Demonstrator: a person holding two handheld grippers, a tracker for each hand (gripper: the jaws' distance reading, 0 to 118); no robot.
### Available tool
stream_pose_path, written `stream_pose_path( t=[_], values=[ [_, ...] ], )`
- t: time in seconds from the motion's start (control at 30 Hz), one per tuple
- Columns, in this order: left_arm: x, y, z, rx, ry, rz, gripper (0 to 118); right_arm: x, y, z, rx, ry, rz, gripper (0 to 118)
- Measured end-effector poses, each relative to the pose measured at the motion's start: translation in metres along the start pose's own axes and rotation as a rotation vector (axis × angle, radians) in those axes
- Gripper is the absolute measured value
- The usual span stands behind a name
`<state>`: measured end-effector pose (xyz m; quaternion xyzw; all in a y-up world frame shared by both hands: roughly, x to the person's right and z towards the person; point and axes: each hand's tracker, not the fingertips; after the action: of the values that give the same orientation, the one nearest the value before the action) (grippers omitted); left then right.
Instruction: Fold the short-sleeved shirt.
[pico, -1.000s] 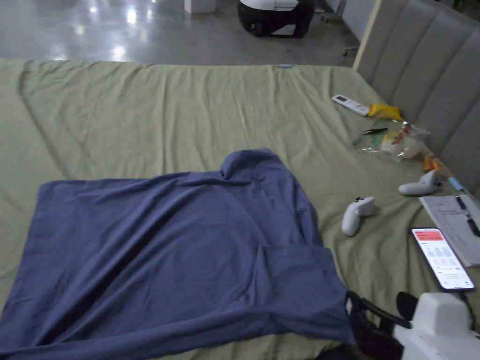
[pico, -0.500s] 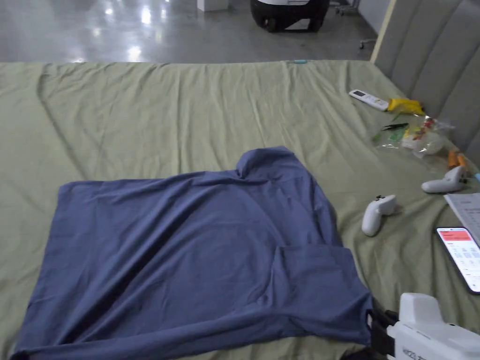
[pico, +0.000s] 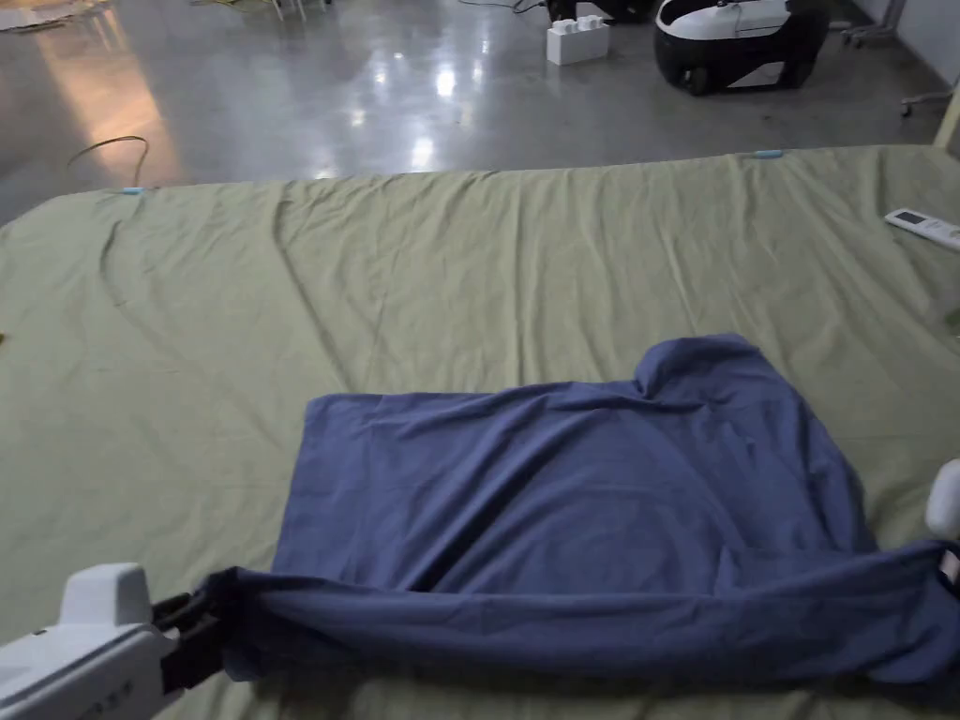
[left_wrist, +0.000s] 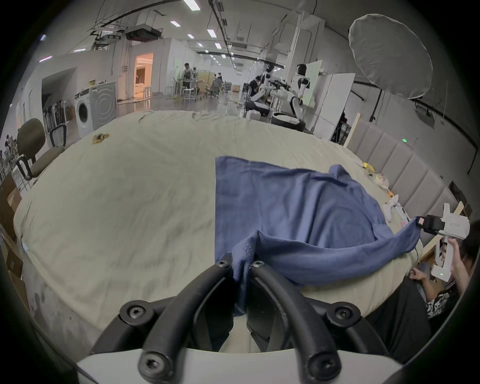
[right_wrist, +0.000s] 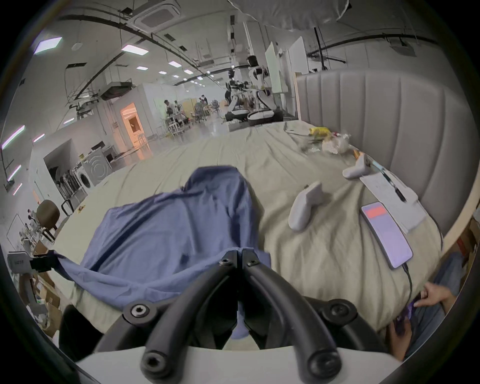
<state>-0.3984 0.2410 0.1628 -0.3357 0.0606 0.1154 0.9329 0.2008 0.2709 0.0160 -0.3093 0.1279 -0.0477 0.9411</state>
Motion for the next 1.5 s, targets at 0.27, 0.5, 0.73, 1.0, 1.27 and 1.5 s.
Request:
stream_pose_path(
  t=[0.27,0.5,0.73,1.0,1.27,1.5],
  values=[
    [-0.011,0.054,-0.091,-0.117,0.054,0.019,8,-0.004,0.059,-0.097,-0.071,-0.049,0.021,3],
    [-0.014,0.053,-0.147,-0.145,0.13,0.081,59,-0.009,0.053,-0.167,-0.176,-0.085,0.079,11],
    [-0.004,0.052,-0.082,0.0,0.014,0.006,75,-0.002,0.054,-0.141,-0.114,-0.037,0.161,76],
    [0.036,0.066,0.079,0.333,0.03,-0.141,75,-0.026,0.06,-0.001,0.195,0.064,0.17,77],
    [0.1,0.026,0.19,0.567,0.132,-0.185,75,-0.071,0.008,0.118,0.434,0.106,0.121,77],
    [0.134,0.004,0.222,0.684,0.137,-0.22,23,-0.112,-0.005,0.174,0.579,0.096,0.205,32]
  ],
)
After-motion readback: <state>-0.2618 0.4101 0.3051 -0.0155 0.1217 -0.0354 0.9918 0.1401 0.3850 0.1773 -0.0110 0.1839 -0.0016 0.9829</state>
